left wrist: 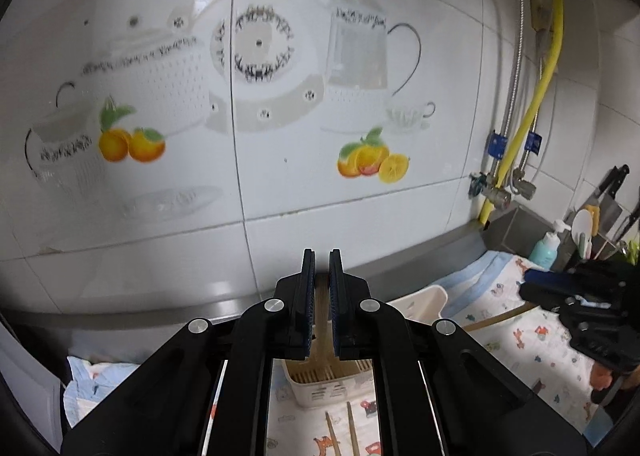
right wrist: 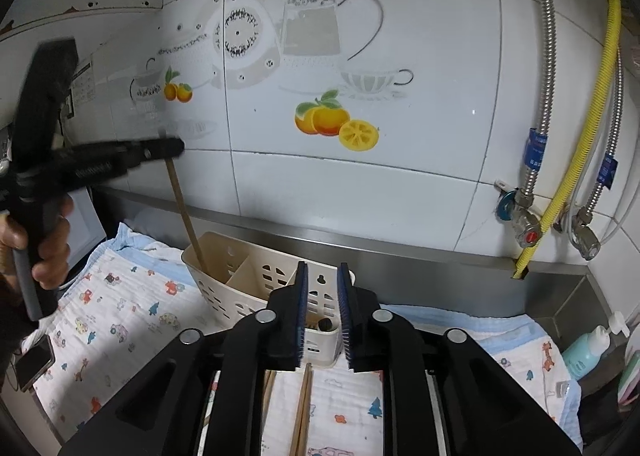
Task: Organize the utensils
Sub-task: 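Insert the chopsticks upright into the cream holder with both tools and open them, then move both open tools back over the remaining chopsticks on the cloth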
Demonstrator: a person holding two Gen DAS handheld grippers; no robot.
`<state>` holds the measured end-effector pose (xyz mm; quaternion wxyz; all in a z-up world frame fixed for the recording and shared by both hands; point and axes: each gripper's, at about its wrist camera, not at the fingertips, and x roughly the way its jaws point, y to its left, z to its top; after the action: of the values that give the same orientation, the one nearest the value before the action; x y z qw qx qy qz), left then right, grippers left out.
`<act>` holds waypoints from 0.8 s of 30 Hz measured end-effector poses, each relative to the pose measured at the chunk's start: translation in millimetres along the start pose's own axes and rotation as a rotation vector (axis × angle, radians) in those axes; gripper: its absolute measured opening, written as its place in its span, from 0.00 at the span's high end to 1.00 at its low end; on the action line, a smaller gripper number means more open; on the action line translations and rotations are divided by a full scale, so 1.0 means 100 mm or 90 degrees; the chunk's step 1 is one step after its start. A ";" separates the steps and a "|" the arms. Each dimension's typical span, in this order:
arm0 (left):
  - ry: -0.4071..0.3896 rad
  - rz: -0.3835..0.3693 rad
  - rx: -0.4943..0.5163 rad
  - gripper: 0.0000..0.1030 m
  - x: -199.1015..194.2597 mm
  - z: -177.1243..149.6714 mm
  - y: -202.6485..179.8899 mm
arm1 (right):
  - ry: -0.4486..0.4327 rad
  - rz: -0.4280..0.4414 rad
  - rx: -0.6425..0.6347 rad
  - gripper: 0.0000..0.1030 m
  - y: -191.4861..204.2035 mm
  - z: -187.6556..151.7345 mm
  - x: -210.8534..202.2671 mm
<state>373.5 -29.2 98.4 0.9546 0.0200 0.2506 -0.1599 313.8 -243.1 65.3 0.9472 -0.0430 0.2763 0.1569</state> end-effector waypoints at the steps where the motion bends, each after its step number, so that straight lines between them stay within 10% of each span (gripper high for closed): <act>1: 0.003 -0.004 -0.003 0.93 0.01 -0.01 0.01 | -0.004 -0.003 0.000 0.78 -0.01 0.00 -0.03; 15: -0.031 0.006 -0.015 0.78 -0.51 -0.08 0.02 | -0.020 0.000 0.028 0.67 0.01 -0.31 -0.54; 24: -0.004 0.026 -0.049 0.76 -0.99 -0.78 0.06 | 0.004 0.002 0.042 0.67 0.16 -0.81 -0.79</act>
<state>256.8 14.9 78.5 0.9586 -0.0117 0.2530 -0.1304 204.5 -263.0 39.3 0.9470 -0.0118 0.2841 0.1493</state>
